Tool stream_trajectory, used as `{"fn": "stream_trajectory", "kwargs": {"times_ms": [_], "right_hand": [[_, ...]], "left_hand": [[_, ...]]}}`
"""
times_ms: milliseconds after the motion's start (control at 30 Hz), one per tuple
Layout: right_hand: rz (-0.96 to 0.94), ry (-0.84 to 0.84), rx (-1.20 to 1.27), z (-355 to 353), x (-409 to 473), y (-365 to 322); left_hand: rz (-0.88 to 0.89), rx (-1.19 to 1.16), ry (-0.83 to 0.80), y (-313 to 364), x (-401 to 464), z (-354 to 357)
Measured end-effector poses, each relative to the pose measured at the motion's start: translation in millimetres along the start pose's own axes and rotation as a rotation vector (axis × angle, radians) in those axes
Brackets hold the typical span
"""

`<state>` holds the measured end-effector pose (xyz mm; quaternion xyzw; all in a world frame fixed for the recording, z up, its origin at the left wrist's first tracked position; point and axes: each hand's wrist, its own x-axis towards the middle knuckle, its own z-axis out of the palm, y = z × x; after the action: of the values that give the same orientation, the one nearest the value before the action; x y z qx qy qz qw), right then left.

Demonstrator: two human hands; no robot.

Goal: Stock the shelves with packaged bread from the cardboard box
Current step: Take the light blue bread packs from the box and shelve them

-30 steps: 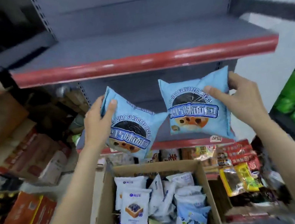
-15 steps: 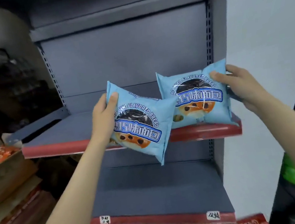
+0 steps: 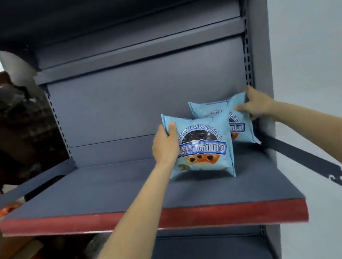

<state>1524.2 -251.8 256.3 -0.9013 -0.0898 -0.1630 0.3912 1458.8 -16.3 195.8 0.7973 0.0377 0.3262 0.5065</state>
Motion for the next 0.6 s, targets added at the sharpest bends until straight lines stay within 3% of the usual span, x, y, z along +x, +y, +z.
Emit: {"fn": "stream_trajectory", "kwargs": {"times_ms": [133,233,333,433,600], "right_hand": [[-0.131,0.057,-0.586,-5.9,18.4,18.5],[-0.251,0.119,-0.732,-13.1,23.0,25.6],[-0.258,0.091,-0.758,-15.2,26.4,27.3],[-0.224,0.055,-0.618,-25.9,21.6,20.5],[-0.332,0.117,-0.378,-37.3,-24.8,2.1]], "left_hand": [[-0.048,-0.004,-0.076,-9.0,15.1,27.6],[-0.058,0.031,-0.137,-3.8,22.4,45.7],[-0.089,0.059,-0.259,-1.8,21.3,62.5],[-0.079,0.120,-0.397,-2.6,16.7,78.8],[-0.060,0.129,-0.385,9.1,9.5,99.4]]}}
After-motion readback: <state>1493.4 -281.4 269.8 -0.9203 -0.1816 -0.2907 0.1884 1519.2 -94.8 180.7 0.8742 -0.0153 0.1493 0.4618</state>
